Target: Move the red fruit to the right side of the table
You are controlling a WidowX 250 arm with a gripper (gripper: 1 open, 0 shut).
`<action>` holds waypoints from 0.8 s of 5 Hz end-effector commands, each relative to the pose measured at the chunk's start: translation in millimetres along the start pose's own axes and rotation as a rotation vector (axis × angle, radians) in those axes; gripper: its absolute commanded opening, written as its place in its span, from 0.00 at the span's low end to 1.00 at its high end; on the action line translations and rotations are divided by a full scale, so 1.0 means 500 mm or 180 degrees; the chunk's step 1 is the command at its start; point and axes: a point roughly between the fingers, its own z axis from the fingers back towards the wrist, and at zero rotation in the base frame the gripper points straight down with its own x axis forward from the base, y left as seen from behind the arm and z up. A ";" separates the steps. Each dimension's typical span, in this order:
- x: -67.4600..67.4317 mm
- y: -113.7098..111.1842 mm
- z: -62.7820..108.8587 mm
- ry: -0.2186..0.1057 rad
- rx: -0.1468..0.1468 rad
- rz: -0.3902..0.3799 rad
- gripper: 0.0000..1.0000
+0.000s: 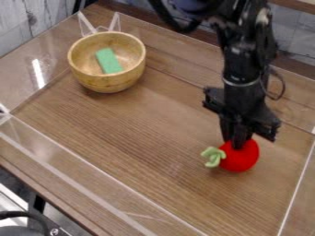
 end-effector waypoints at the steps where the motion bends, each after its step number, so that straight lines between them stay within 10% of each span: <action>1: 0.013 0.004 0.000 -0.0091 -0.0052 -0.0064 1.00; 4: 0.013 0.017 -0.030 0.0002 -0.0110 -0.0128 1.00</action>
